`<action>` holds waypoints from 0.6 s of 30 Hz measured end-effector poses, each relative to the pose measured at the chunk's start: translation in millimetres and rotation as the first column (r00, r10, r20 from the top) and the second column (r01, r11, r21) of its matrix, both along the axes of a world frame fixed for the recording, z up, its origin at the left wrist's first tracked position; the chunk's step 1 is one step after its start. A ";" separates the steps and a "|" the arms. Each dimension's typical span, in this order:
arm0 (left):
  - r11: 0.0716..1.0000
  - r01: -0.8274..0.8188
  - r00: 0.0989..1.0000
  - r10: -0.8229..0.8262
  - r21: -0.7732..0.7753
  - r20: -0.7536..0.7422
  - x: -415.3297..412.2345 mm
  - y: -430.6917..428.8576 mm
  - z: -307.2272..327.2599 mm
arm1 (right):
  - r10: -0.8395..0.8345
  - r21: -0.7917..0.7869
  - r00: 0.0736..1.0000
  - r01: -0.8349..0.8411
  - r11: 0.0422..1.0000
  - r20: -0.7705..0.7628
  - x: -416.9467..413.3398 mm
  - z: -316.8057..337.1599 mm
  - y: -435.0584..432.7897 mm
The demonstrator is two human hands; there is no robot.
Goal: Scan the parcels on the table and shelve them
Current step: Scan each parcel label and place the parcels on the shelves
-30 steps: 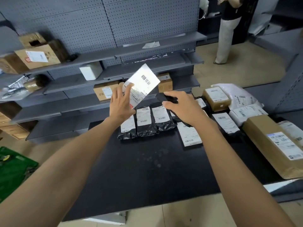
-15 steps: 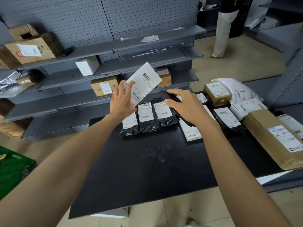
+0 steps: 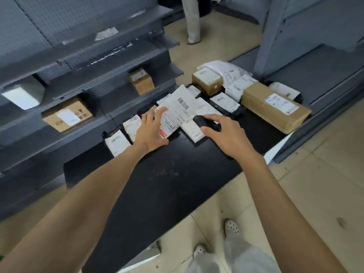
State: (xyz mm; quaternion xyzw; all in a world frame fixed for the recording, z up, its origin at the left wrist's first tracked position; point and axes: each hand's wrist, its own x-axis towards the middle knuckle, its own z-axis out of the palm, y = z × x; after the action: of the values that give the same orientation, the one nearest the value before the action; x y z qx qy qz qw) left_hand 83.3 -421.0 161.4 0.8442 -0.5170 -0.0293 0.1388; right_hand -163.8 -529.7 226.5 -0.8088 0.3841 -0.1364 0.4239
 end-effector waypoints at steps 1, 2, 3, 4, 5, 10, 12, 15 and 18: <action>0.999 0.045 0.999 -0.045 0.007 -0.017 -10.9 -8.8 -5.6 | -0.038 -0.002 0.999 0.038 0.999 -0.023 -13.3 -5.4 0.4; 0.996 0.090 0.996 -0.089 0.019 -0.022 -23.5 -17.1 -10.5 | -0.072 -0.008 0.996 0.072 0.997 -0.044 -27.3 -10.7 0.7; 0.990 0.137 0.990 -0.136 0.035 -0.024 -37.6 -25.0 -14.6 | -0.105 -0.009 0.993 0.104 0.995 -0.060 -42.2 -16.0 0.6; 0.981 0.186 0.982 -0.185 0.053 -0.028 -53.1 -32.7 -18.4 | -0.138 -0.004 0.988 0.138 0.990 -0.067 -58.7 -20.6 1.1; 0.970 0.234 0.972 -0.232 0.069 -0.036 -69.5 -40.4 -22.0 | -0.173 0.004 0.983 0.174 0.985 -0.062 -76.3 -24.5 1.7; 0.899 0.425 0.905 -0.424 0.108 -0.033 -161.0 -84.1 -31.8 | -0.338 0.032 0.941 0.338 0.941 -0.021 -166.7 -32.6 -1.0; 0.872 0.479 0.877 -0.480 0.106 -0.020 -201.6 -103.5 -37.7 | -0.387 0.054 0.922 0.387 0.921 -0.006 -206.4 -32.2 -5.0; 0.833 0.549 0.835 -0.551 0.075 0.008 -270.1 -136.2 -48.9 | -0.452 0.079 0.892 0.449 0.890 0.017 -277.6 -29.1 -15.1; 0.813 0.581 0.814 -0.581 0.030 -0.024 -355.6 -169.4 -58.5 | -0.523 0.074 0.852 0.521 0.850 0.003 -357.9 -23.8 -26.8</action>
State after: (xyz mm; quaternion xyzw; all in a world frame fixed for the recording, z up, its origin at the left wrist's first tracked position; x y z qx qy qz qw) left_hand -272.4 -590.4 102.9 0.6483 -0.7483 -0.0851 0.1117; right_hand -521.7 -556.5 202.6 -0.6571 0.5890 -0.2419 0.4035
